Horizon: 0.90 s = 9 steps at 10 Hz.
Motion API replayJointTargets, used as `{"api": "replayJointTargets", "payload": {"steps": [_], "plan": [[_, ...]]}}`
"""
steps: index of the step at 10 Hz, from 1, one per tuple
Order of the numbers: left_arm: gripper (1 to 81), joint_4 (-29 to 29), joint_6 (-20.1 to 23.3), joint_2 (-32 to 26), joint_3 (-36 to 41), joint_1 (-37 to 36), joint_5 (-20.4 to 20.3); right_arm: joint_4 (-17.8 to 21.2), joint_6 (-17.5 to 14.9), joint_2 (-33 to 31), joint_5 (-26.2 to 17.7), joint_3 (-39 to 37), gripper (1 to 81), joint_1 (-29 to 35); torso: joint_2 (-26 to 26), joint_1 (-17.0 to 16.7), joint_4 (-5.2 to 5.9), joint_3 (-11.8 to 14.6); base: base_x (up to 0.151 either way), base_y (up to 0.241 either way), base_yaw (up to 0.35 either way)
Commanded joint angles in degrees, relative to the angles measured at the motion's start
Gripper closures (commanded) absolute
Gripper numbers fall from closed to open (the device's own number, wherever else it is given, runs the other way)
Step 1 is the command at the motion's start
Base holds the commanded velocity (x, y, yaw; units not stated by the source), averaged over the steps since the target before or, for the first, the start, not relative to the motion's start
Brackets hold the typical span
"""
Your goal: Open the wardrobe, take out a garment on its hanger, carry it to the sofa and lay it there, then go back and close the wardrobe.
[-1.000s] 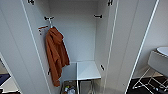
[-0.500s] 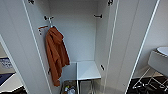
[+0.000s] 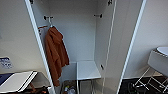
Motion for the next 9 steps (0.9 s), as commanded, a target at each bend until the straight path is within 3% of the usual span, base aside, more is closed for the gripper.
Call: {"api": "replayJointTargets", "payload": {"steps": [1, 3, 5, 8, 9], "plan": [[1.0, 0.31, 0.72, 3.38, 0.44, -3.49, 2.35, 2.86, -2.44, 2.51, -1.89, 9.94, 1.0, 1.82, 0.00, 0.00, 0.00, 0.00, 0.000, 0.000, 0.000], [1.0, 0.31, 0.99, 6.11, 0.44, -1.12, 1.82, 2.77, -3.59, 8.22, -1.72, 7.66, 1.0, -0.64, 0.00, 0.02, 0.00, 0.00, 0.000, 0.000, 0.000], [1.0, 0.49, 1.34, 8.31, -0.35, 4.05, 0.69, 1.28, -4.64, 14.03, -2.15, -2.70, 1.0, -5.03, 0.00, 0.02, 0.00, -0.02, 0.000, 0.000, 0.000], [1.0, 8.29, 3.01, 11.91, -2.81, 15.57, -3.52, -2.40, -7.36, 18.60, -2.95, -17.99, 1.0, -13.46, 0.00, 0.04, 0.00, -0.02, 0.000, 0.000, 0.000], [1.0, 10.58, 3.01, 12.96, -3.42, 19.96, -6.51, -5.30, -7.54, 20.88, -3.12, -23.87, 1.0, -16.36, 0.00, 0.04, 0.00, -0.02, 0.000, 0.000, 0.000]]}}
